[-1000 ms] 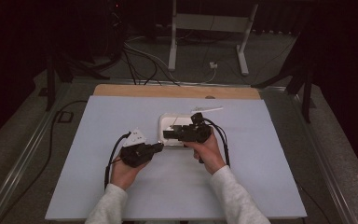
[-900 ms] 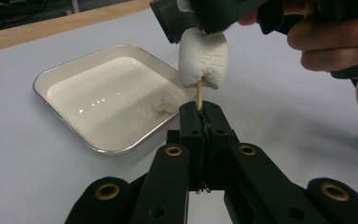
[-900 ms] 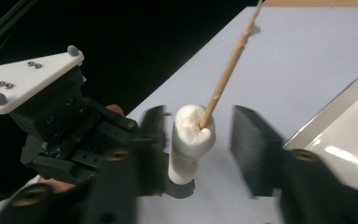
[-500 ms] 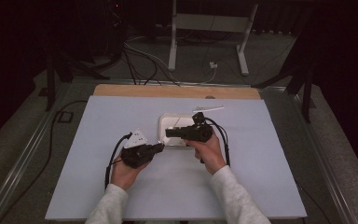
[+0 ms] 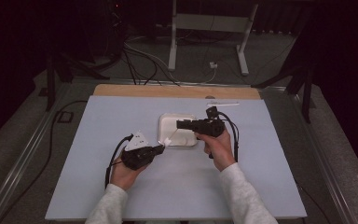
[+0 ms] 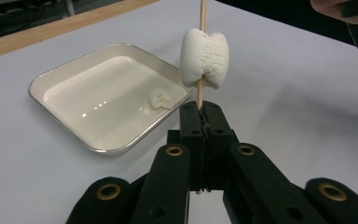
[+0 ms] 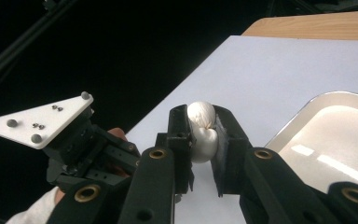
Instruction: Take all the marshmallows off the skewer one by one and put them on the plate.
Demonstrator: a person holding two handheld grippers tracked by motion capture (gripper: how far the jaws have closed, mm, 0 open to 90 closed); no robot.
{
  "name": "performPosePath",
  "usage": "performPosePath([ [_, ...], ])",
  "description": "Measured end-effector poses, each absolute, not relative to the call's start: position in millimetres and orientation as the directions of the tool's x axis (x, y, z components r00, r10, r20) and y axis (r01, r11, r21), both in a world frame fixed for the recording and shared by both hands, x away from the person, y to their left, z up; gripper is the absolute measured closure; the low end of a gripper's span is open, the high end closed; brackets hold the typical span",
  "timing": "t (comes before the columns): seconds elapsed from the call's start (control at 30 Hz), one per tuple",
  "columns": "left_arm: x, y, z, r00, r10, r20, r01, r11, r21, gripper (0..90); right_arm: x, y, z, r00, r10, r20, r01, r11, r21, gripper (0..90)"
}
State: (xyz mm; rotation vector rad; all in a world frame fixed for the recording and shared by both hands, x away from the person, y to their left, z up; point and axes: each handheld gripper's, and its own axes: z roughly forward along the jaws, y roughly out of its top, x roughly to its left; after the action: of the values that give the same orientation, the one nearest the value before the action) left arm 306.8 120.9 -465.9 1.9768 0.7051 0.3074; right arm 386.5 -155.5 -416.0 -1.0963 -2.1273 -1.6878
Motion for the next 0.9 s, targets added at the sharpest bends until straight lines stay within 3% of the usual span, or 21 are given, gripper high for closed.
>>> performPosePath([
  [0.17,308.2,125.6,-468.4,0.802,0.59,-0.092,0.353,-0.343,0.871,90.0,388.8,-157.4,-415.4,-0.691,0.412,0.594,0.665,0.038,0.746,79.9],
  [0.23,308.2,126.8,-470.8,0.787,0.615,-0.058,0.363,-0.385,0.849,90.0,390.6,-160.6,-414.6,-0.681,0.405,0.61,0.671,0.012,0.741,80.4],
  [0.3,310.0,137.0,-476.5,0.767,0.633,-0.104,0.401,-0.347,0.848,90.0,395.4,-189.4,-401.7,-0.653,0.412,0.636,0.65,-0.127,0.749,81.1],
  [0.33,311.2,142.0,-475.9,0.755,0.643,-0.127,0.414,-0.317,0.853,90.0,395.4,-189.4,-401.7,-0.653,0.412,0.636,0.65,-0.127,0.749,81.1],
  [0.4,312.5,146.7,-470.7,0.747,0.647,-0.153,0.413,-0.272,0.869,90.0,395.2,-201.3,-391.4,-0.663,0.482,0.573,0.619,-0.078,0.782,80.8],
  [0.5,312.3,144.3,-465.9,0.745,0.651,-0.145,0.402,-0.265,0.876,90.0,393.7,-205.7,-388.7,-0.679,0.504,0.533,0.608,-0.019,0.793,80.2],
  [0.9,311.2,143.1,-462.1,0.741,0.653,-0.158,0.405,-0.247,0.88,90.0,402.3,-186.5,-434.6,-0.644,0.602,0.472,0.644,0.094,0.76,78.7],
])
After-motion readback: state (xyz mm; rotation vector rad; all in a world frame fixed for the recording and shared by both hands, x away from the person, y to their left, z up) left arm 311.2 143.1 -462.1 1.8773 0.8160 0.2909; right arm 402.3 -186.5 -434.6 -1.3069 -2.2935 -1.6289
